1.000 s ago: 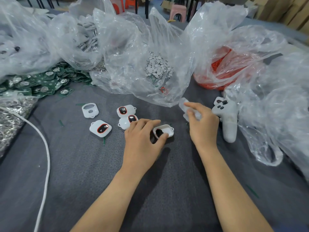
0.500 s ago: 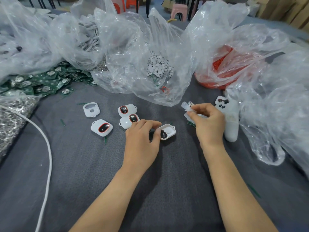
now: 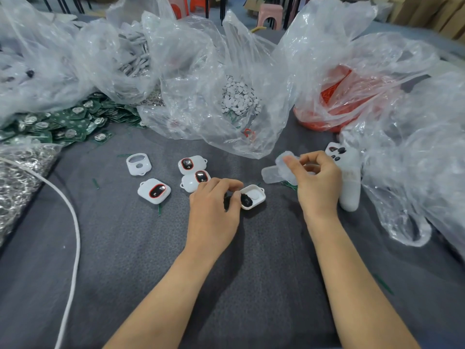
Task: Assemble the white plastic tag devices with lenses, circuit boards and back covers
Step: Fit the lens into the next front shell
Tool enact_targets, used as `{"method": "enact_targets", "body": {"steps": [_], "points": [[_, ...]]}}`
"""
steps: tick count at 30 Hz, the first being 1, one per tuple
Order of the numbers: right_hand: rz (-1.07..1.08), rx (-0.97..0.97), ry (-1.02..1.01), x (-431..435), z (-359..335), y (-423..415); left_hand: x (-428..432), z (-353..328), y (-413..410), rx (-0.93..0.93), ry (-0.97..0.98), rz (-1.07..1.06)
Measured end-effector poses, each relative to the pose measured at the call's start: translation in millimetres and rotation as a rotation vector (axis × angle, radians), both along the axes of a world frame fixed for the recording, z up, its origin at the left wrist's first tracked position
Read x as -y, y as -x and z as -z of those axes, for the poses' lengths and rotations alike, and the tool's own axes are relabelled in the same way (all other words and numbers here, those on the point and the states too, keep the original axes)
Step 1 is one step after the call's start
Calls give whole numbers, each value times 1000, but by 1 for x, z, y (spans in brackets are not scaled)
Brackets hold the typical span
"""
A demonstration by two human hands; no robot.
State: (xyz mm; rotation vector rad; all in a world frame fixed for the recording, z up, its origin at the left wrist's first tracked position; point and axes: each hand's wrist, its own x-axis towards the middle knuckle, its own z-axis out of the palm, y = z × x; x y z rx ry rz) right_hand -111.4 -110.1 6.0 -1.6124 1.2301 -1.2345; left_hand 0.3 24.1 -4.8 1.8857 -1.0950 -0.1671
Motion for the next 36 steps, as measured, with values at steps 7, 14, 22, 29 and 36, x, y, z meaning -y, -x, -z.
{"method": "enact_targets", "body": {"steps": [7,14,22,29,36], "points": [[-260,319,-222,-8,-10,-4,-2,1,-2,-86,127,-18],[-676,291,-347,-27,-9,-11,-3,-1,-5,-256,198,-32],[-633,201,-271,-30,-13,-9,-7,-13,-2,-353,273,19],[-675,280,-295,-30,-12,-9,-5,-9,-4,-379,266,-29],[-809,538,-453,-27,-17,-5,-4,-10,-5,-431,290,-24]]}}
